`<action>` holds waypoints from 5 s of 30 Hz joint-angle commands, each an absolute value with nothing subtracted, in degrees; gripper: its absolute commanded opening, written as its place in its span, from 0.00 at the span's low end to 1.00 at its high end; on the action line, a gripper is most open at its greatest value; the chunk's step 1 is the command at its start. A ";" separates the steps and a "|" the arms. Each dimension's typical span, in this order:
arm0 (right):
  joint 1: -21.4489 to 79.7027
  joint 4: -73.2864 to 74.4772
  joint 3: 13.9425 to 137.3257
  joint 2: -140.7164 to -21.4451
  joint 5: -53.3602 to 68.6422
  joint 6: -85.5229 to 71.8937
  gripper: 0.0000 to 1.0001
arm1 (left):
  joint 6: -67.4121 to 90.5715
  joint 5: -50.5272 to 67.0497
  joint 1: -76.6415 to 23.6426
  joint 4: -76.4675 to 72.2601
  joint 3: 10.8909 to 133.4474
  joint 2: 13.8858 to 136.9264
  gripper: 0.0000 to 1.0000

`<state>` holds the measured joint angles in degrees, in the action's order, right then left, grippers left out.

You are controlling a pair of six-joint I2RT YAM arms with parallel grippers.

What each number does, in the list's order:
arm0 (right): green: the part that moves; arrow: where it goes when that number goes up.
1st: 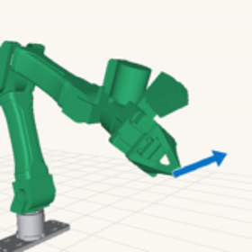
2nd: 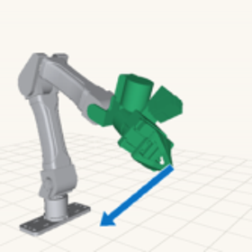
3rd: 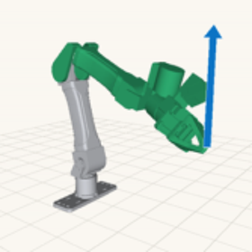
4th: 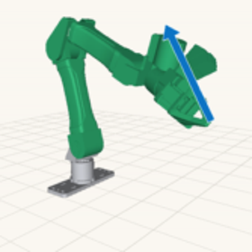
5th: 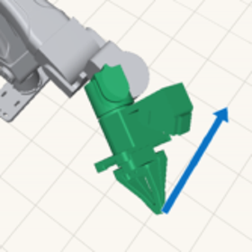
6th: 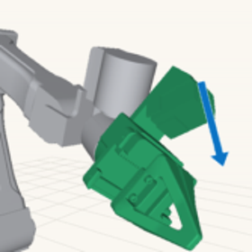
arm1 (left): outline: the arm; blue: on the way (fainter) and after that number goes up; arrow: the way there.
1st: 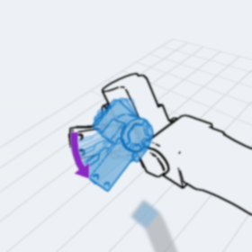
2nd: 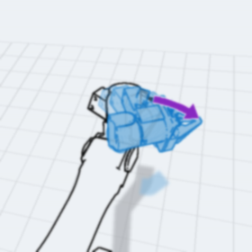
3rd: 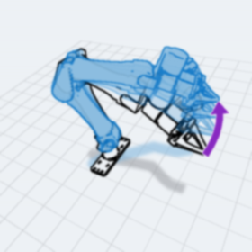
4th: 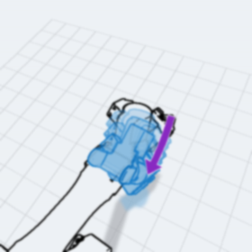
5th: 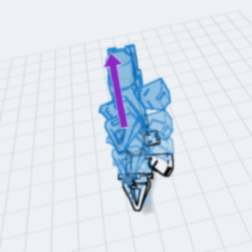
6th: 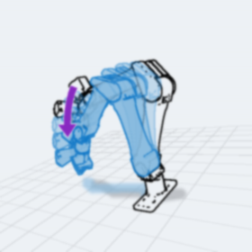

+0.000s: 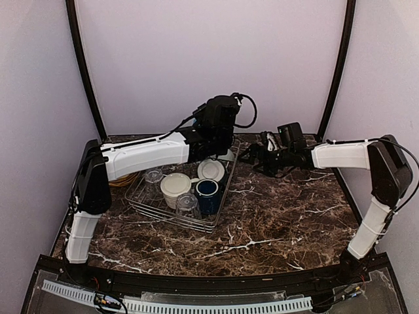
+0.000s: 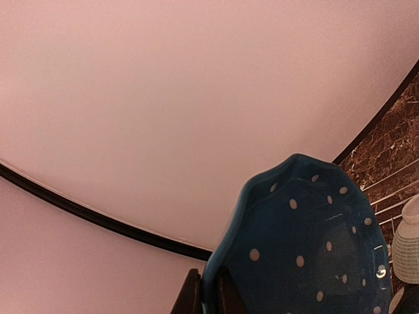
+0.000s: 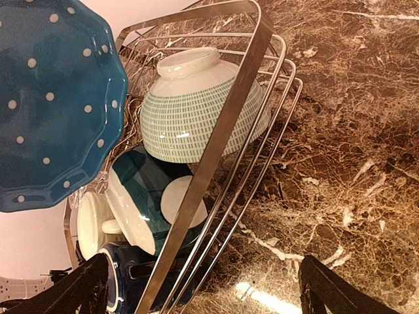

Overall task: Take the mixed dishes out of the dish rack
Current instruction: Grab the plate from the dish rack, then place the plate on the plate, then move the dish rack to the center of the board.

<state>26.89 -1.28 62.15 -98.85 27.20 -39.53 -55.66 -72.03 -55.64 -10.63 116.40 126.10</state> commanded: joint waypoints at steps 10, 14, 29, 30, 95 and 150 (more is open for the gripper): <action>27.33 -0.25 60.56 -95.53 24.65 -36.17 0.99 | -4.70 -46.76 -47.08 41.51 132.00 115.51 0.01; 27.29 1.97 60.12 -94.48 23.00 -35.06 0.99 | 0.64 -39.91 -43.58 42.80 126.67 109.99 0.01; 27.28 3.21 57.91 -93.02 21.70 -33.96 0.99 | 22.30 -3.10 -10.35 30.05 90.98 85.81 0.01; 27.28 3.44 57.85 -92.87 21.49 -33.76 0.99 | 25.37 0.68 -5.64 26.56 88.43 83.20 0.01; 34.19 -5.20 62.18 -100.89 28.51 -41.74 0.85 | 24.19 18.22 -8.48 12.19 55.80 78.89 0.94; 24.49 5.73 100.75 -127.58 35.30 -36.01 0.53 | 23.34 11.06 -13.38 11.72 70.17 94.46 0.86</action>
